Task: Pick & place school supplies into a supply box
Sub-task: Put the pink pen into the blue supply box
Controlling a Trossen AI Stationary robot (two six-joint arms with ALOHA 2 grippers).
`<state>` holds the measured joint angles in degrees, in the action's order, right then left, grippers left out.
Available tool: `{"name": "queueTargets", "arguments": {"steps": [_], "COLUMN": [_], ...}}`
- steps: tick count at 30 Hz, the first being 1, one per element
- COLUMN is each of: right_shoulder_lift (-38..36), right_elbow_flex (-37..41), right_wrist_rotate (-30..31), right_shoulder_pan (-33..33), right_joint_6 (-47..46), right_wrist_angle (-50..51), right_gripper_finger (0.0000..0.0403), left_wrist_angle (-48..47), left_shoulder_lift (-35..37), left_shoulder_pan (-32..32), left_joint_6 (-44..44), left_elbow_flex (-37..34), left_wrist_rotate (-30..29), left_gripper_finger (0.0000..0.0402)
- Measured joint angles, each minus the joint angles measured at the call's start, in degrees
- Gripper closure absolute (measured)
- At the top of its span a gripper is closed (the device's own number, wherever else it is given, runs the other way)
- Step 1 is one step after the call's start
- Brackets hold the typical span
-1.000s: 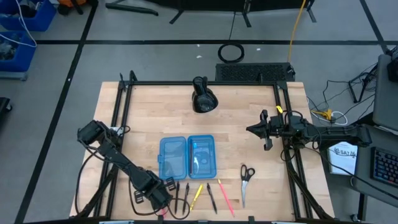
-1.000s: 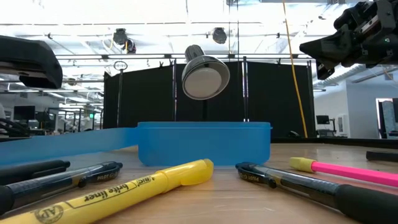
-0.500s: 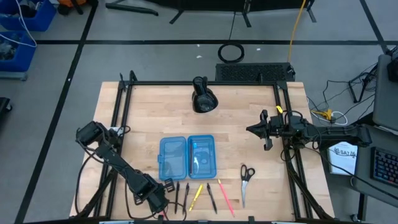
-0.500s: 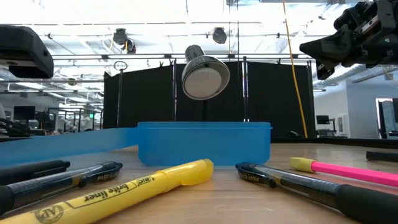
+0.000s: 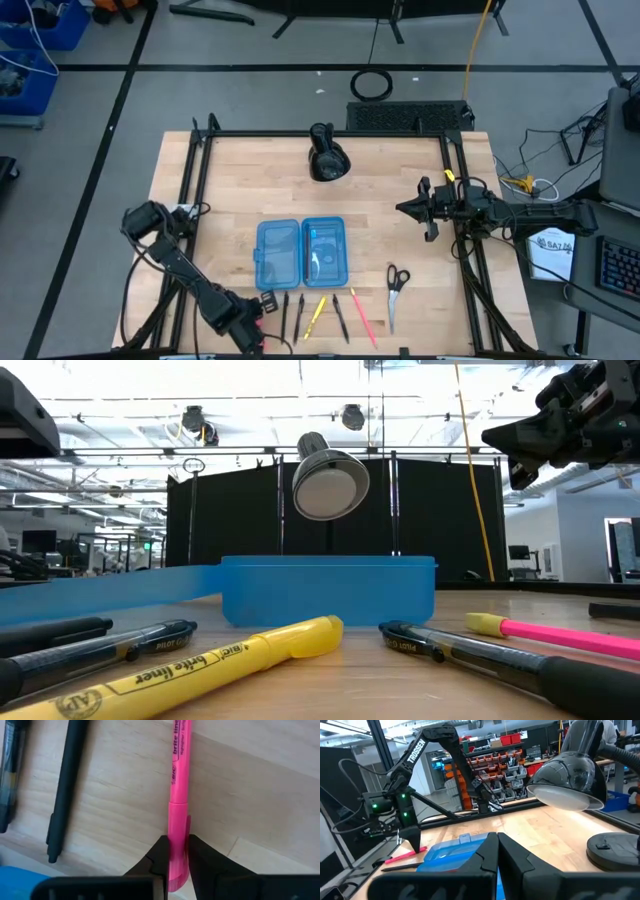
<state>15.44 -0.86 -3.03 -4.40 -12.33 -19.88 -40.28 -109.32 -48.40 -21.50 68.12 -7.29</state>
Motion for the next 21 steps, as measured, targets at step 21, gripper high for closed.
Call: {"name": "queueTargets", "arguments": {"steps": [21], "right_shoulder_lift": [0.02], "right_elbow_flex": [0.00], "right_wrist_rotate": [0.00], "right_shoulder_pan": [0.01], "right_joint_6": [0.39], "right_wrist_angle": [0.00], "right_gripper_finger": [0.0403], "left_wrist_angle": [-8.31], "left_shoulder_lift": [0.20], "left_shoulder_pan": [-1.14], "left_joint_6": [4.48], "left_elbow_flex": [2.75], "left_wrist_rotate": [-5.90], "left_gripper_finger": [0.0350]}}
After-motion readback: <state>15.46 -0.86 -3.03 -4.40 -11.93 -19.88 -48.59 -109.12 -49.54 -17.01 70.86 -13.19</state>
